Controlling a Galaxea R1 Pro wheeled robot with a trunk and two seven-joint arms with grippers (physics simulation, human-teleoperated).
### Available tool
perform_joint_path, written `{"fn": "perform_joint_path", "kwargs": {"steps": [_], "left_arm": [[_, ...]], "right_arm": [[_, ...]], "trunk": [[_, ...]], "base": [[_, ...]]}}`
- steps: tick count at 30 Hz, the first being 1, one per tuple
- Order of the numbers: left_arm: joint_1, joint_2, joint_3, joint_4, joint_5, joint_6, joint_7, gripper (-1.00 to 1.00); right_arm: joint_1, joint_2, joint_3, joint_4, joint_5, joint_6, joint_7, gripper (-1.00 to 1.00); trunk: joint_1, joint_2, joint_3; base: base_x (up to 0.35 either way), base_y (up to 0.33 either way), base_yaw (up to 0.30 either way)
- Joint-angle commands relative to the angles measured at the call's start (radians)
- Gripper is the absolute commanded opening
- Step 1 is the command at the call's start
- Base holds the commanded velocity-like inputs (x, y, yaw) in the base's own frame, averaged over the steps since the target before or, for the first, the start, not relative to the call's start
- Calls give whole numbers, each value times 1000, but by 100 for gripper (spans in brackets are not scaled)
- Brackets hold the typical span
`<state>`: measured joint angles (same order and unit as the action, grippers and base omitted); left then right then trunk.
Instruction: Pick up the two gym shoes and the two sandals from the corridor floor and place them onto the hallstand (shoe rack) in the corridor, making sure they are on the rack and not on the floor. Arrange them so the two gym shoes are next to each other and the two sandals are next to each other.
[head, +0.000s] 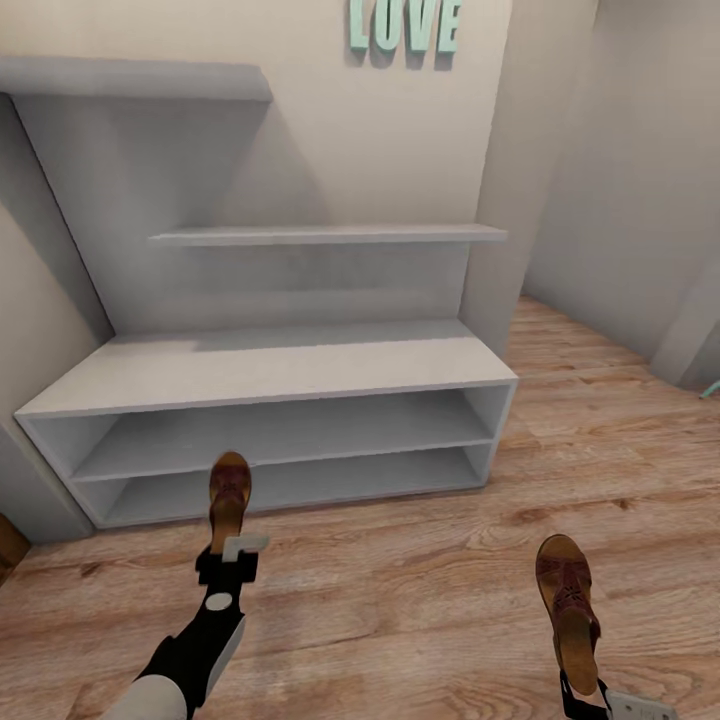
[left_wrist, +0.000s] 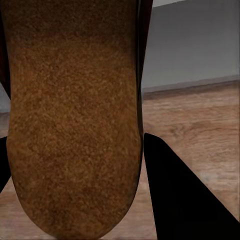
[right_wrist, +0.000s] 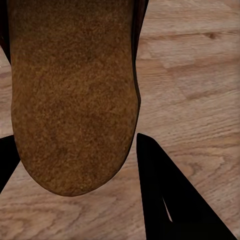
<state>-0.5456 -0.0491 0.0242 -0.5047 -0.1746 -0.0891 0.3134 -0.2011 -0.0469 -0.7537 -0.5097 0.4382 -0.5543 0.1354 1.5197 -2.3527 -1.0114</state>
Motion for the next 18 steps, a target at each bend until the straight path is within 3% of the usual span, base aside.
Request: {"fn": "perform_joint_path", "kwargs": {"steps": [1, 3, 4, 8, 14, 18], "left_arm": [[-1, 0, 2, -1, -2, 22, -5, -100], [-6, 1, 2, -6, 24, 54, -18, -100], [-18, 2, 2, -9, 67, 89, -29, -100], [-39, 4, 2, -12, 113, 114, -35, -100], [-63, 4, 3, -14, 132, 122, -27, -100], [-70, 4, 5, -14, 145, 123, -25, -100]], "right_arm": [[-1, 1, -8, 0, 0, -3, 10, -100], [-1, 1, -8, 0, 1, -3, 11, -100], [-1, 1, -8, 0, 2, -3, 12, -100], [-1, 0, -9, 0, 2, -3, 12, -100], [-1, -1, -9, 0, 2, -3, 12, -100], [-1, -1, -9, 0, 3, -3, 12, -100]], "trunk": [[0, 0, -1], [0, 0, -1], [0, 0, -1], [0, 0, -1], [0, 0, -1], [0, 0, -1]], "base": [[0, 0, 0], [0, 0, 0], [0, 0, 0], [0, 0, 0], [45, 0, 0], [234, 0, 0]]}}
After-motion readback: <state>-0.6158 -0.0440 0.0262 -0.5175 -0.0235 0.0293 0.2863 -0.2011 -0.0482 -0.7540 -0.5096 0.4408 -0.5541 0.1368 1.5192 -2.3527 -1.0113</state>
